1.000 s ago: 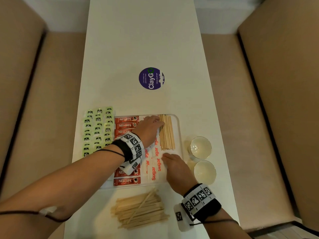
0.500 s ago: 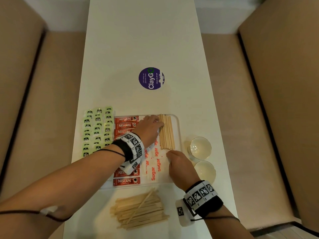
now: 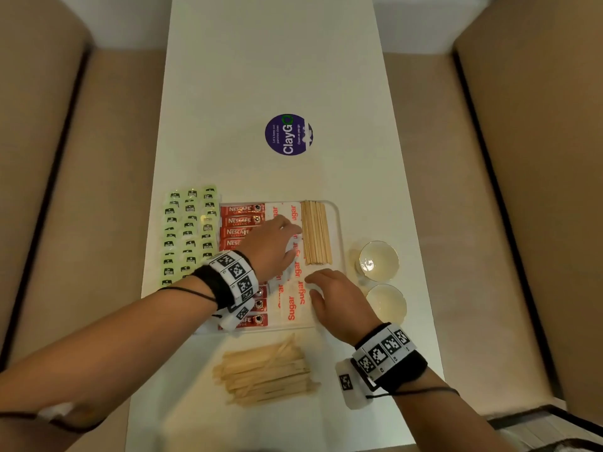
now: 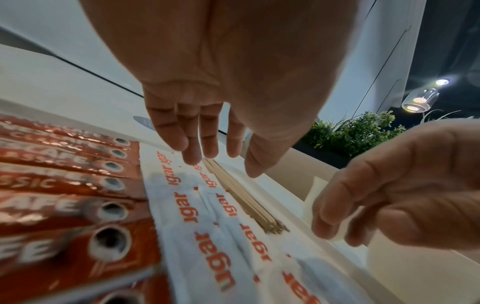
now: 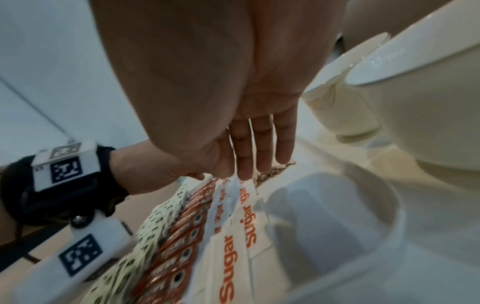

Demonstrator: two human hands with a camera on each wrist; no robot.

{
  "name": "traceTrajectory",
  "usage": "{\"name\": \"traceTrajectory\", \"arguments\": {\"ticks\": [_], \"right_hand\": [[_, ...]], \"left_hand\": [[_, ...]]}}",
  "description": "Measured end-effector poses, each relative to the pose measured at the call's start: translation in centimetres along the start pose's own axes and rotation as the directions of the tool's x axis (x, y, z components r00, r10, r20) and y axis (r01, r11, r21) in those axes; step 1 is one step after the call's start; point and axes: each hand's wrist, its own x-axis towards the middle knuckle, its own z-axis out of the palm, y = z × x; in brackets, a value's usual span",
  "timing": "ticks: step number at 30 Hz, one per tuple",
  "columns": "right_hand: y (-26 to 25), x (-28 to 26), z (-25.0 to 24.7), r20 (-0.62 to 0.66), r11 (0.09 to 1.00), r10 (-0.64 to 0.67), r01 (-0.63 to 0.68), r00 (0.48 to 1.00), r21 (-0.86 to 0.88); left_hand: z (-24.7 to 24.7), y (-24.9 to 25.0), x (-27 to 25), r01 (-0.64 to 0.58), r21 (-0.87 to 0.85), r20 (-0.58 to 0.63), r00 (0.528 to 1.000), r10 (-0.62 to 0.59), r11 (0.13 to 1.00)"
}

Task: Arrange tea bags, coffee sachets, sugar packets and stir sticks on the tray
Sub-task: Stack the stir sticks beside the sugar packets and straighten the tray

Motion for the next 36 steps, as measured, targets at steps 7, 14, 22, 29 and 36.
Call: {"name": "traceTrajectory", "arguments": {"ticks": [7, 14, 22, 29, 36], "right_hand": [[-1.0, -2.3, 0.8, 0.128, 0.98, -0.166, 0.178, 0.978, -0.09], [-2.5, -4.8, 3.5, 0.305, 0.905, -0.337, 0.396, 0.891, -0.154], [-2.6, -5.7, 7.2, 0.306, 0.762, -0.497, 0.577, 0.812, -0.293], [-1.8, -5.0, 9.2, 0.288, 0.766, -0.453, 0.533, 0.844, -0.36], [-2.0, -5.0, 9.3, 0.322, 0.783, -0.41, 0.51, 0.854, -0.355]], "left_hand": [[1.1, 0.4, -7.8, 0.054, -0.001, 0.107, 0.993, -0.053, 0.999], [3.1, 0.6, -14.5, 0.073, -0.028, 0.245, 0.968, -0.064, 0.997], [5.5, 2.2, -18.7, -0.016, 0.276, 0.353, 0.932, -0.086, 0.961], [8.0, 1.6, -19.1, 0.093, 0.257, 0.233, 0.96, -0.155, 0.962], [8.7, 1.9, -19.1, 0.154, 0.221, 0.232, 0.951, -0.205, 0.963]]}}
